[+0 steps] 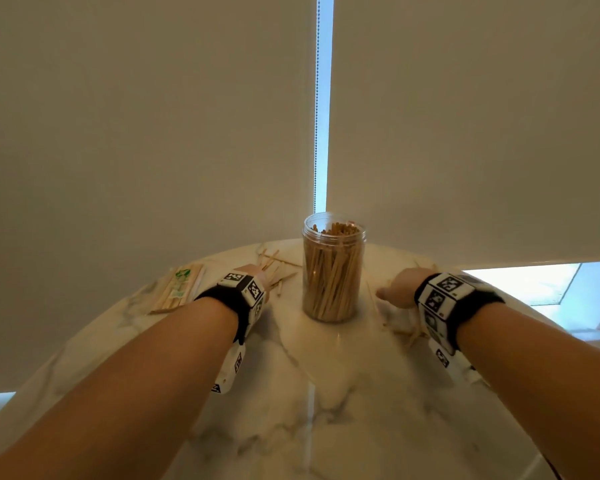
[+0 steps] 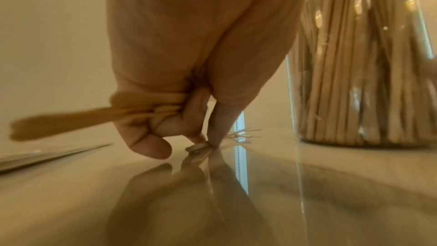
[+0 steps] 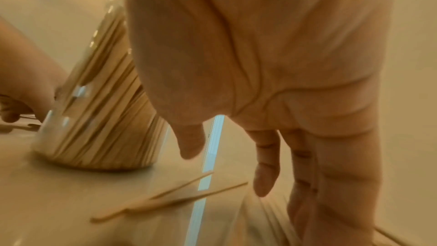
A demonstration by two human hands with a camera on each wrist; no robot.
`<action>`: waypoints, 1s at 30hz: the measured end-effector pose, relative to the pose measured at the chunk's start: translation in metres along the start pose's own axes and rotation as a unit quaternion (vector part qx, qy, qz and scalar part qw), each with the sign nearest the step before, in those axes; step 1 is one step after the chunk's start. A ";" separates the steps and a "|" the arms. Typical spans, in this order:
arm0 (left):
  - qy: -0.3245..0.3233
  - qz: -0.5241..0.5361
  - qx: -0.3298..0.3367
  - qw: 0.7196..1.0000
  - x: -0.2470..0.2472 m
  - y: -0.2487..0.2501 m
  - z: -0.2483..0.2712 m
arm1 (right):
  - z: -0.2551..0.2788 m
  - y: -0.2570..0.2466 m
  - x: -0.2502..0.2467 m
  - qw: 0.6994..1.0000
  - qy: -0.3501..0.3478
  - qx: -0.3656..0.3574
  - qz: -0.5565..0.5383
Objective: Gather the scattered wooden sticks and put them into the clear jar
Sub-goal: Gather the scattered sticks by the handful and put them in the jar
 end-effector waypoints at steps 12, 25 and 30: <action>0.003 -0.023 0.032 0.999 0.004 -0.009 0.018 | -0.002 -0.044 0.012 0.998 0.027 -0.031 -0.048; -0.012 -0.044 0.090 0.995 0.012 -0.039 0.107 | 0.089 -0.053 0.030 0.998 -0.005 -0.066 0.013; -0.018 -0.036 0.079 0.996 0.032 -0.059 0.145 | 0.130 -0.065 0.043 0.996 0.001 -0.093 -0.001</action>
Point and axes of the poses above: each hand's wrist, its own z-axis away from the middle knuckle, its own x-axis out of the palm, y = z × x, the point moved 9 cm from there along -z, towards the middle knuckle, and after that the axes turned 9 degrees about -x, right-handed, at the moved point
